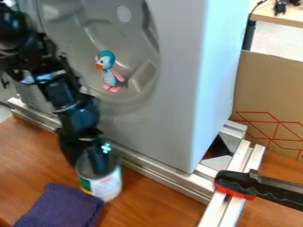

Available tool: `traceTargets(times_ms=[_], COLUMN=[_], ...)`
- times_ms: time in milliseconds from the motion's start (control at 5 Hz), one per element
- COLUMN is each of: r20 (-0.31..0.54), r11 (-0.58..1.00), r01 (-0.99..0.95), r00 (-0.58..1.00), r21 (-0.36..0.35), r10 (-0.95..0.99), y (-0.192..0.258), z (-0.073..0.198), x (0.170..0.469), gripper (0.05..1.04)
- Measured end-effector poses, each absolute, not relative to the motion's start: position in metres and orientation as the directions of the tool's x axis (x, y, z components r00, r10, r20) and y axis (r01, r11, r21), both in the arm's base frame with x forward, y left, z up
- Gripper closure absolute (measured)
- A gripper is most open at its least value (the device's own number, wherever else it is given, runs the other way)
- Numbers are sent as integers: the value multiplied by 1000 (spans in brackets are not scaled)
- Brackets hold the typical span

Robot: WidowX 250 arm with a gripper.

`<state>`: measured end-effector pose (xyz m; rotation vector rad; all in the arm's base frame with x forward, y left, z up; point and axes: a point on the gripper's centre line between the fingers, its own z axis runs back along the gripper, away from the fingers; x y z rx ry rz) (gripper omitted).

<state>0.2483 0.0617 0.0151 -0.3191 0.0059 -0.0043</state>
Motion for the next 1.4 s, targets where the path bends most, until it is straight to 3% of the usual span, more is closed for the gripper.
traceTargets(times_ms=[400,600,800,1000,1200,1400], r20=[4,-3,74,100,42,-21], r11=[907,909,948,986,999,998], r01=[95,72,38,13,22,56], r00=[995,997,997,995,999,998], r21=[-410,-411,-315,-166,-29,7], r10=[-102,-80,-15,4,-21,-56], y=[-26,-29,-5,19,37,38], z=[20,22,55,82,88,81], x=[250,250,247,231,209,189], gripper=[83,83,83,83,83,83])
